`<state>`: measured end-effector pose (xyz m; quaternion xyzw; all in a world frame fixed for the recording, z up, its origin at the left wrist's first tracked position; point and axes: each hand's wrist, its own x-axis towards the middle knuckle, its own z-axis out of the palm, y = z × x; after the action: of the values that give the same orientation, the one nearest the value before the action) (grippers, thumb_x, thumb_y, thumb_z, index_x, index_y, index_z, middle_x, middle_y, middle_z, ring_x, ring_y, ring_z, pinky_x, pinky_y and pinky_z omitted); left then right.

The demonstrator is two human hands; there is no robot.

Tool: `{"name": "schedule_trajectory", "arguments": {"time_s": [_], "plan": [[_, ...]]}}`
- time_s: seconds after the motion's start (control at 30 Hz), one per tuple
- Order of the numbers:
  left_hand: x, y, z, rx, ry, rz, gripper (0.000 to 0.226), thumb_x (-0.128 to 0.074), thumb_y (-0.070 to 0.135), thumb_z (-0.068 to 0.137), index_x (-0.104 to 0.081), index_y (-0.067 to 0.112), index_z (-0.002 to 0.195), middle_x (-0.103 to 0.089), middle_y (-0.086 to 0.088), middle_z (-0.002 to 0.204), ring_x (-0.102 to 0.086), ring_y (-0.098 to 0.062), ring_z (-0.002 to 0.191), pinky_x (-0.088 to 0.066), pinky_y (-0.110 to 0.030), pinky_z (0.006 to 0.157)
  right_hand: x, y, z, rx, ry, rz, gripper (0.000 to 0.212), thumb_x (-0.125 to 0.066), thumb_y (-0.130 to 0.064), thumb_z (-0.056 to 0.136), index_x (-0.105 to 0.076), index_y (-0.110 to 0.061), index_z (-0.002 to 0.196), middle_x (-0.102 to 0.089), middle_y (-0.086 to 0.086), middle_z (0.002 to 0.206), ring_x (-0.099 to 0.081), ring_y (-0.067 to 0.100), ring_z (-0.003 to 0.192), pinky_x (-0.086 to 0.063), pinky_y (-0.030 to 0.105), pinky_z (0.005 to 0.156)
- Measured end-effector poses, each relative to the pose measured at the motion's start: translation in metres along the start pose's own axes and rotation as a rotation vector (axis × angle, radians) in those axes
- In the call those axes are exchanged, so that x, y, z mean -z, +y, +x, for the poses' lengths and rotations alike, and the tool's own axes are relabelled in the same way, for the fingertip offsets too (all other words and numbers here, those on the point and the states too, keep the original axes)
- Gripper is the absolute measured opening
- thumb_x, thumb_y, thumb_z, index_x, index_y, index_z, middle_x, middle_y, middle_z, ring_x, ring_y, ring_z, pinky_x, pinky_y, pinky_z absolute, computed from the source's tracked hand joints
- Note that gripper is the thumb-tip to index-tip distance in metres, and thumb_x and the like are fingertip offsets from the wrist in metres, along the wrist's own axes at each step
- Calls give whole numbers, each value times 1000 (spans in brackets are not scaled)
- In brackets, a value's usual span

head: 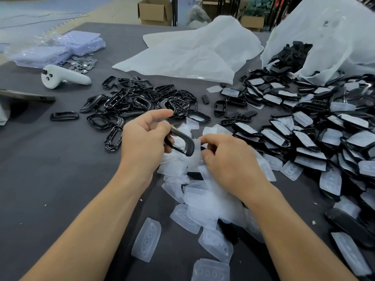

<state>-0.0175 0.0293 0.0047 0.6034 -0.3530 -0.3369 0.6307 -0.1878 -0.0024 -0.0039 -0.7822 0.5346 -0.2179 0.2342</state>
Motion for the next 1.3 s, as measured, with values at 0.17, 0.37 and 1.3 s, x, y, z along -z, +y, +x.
{"name": "schedule_trajectory", "arguments": {"time_s": [0.17, 0.37, 1.3], "plan": [[2, 2, -2, 52, -53, -43, 23, -62, 0, 99, -77, 17, 97, -72, 1, 67, -65, -10, 58, -56, -23, 52, 3, 4, -2, -23, 124, 194, 11, -78, -25, 82, -77, -37, 82, -66, -23, 72, -58, -1, 67, -37, 10, 56], [3, 3, -4, 80, -60, -93, 21, -60, 3, 101, -76, 15, 96, -70, 3, 64, -60, -9, 50, -49, -19, 45, 8, 0, -4, -52, 272, 531, 19, -78, -21, 86, -78, -39, 80, -74, -18, 82, -67, 7, 75, -55, 25, 69], [-3, 3, 4, -33, -220, -105, 31, -67, 7, 98, -82, 28, 81, -72, -5, 67, -57, -13, 50, -44, -21, 45, 19, -8, -8, -46, -29, 851, 31, -63, 10, 91, -82, -15, 93, -78, 8, 82, -68, 16, 71, -56, 23, 67]]}}
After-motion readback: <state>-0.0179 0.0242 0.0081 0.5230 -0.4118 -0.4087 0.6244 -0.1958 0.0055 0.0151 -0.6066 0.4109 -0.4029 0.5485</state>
